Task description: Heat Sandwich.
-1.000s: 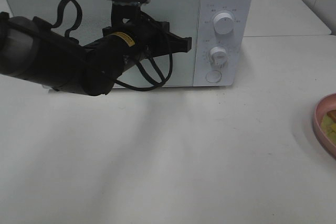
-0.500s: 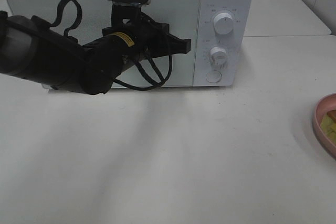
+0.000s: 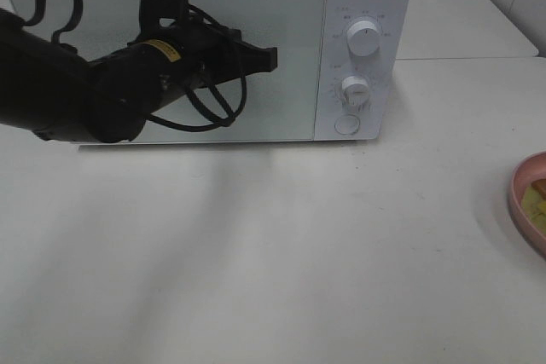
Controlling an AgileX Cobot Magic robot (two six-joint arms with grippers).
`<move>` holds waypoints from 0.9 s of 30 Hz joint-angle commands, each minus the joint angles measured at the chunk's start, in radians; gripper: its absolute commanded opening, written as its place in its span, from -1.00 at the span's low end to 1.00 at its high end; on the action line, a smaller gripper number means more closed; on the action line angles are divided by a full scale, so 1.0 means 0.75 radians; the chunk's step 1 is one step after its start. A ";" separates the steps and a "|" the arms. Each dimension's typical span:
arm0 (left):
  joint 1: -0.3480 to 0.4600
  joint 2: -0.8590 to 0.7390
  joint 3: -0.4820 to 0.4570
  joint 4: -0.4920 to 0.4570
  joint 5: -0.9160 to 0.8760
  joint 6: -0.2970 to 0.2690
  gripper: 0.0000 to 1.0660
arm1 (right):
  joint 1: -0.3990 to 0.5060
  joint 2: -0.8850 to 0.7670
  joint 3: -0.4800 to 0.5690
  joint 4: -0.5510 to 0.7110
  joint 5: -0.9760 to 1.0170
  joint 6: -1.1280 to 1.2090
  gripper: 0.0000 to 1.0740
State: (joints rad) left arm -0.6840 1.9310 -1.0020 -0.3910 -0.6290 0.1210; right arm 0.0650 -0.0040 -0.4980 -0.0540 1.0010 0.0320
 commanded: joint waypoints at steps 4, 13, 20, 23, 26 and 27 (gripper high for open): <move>-0.019 -0.103 0.115 0.009 -0.028 -0.009 -1.00 | -0.011 -0.037 0.001 -0.004 -0.007 0.004 0.32; -0.101 -0.177 0.236 0.027 -0.015 -0.009 -1.00 | -0.011 -0.037 0.001 -0.004 -0.007 0.004 0.32; -0.159 -0.261 0.261 0.028 0.221 -0.009 -1.00 | -0.011 -0.037 0.001 -0.004 -0.007 0.004 0.32; -0.157 -0.287 0.261 0.028 0.395 -0.009 -1.00 | -0.011 -0.037 0.001 -0.004 -0.007 0.004 0.32; -0.157 -0.301 0.261 0.028 0.519 -0.009 -0.96 | -0.011 -0.037 0.001 -0.004 -0.007 0.004 0.32; -0.157 -0.313 0.261 0.028 0.567 -0.009 -0.92 | -0.011 -0.037 0.001 -0.004 -0.007 0.004 0.32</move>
State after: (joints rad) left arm -0.7970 1.7110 -0.8090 -0.3760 -0.2300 0.1210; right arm 0.0650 -0.0040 -0.4980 -0.0540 1.0010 0.0320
